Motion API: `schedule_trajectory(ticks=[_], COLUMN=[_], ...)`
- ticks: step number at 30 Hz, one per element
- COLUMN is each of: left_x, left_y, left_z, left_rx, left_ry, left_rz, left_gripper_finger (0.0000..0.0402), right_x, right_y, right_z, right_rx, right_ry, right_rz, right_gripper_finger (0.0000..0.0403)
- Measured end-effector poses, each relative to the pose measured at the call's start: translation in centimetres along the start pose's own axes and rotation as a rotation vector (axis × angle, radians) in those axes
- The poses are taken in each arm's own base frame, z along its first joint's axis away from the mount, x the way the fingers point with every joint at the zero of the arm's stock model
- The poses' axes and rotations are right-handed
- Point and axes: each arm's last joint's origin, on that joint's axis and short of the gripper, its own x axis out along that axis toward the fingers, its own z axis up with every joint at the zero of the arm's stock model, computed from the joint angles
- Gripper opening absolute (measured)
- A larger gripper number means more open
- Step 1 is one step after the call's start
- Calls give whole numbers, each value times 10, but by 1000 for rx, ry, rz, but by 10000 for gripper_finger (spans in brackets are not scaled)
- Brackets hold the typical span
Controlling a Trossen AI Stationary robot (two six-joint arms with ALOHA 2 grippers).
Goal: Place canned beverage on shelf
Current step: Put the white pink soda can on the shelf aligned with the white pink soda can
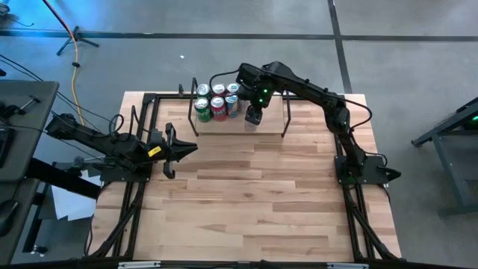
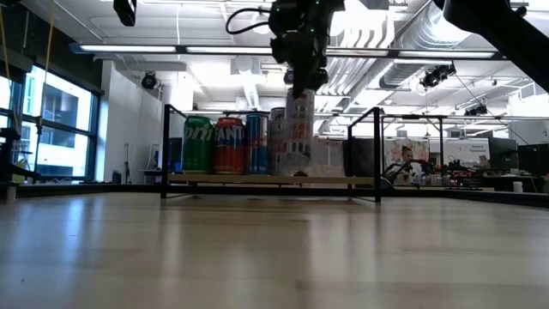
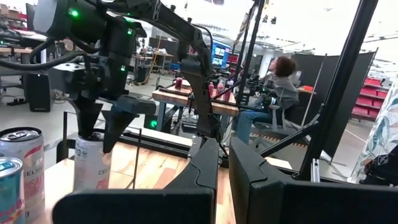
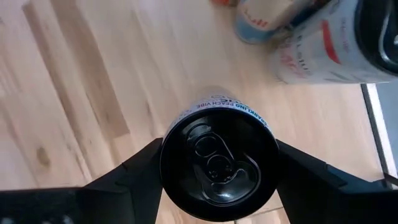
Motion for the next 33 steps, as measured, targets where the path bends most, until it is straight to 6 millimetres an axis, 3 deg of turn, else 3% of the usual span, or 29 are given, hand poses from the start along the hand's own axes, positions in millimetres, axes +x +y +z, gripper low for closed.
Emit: schedule_trajectory(ticks=[18, 25, 33], left_x=[0, 0, 0], left_y=[0, 0, 0], left_z=[0, 0, 0], left_rx=[-26, -51, -52], left_ry=[0, 0, 0], left_rz=[0, 0, 0], left_gripper_finger=[0, 1, 1], right_x=[3, 16, 19], right_y=[-2, -4, -4], right_z=[3, 6, 6], right_rx=[178, 180, 170], right_ry=[-18, 19, 23], right_rz=[-48, -46, -46], right_gripper_finger=[241, 277, 283])
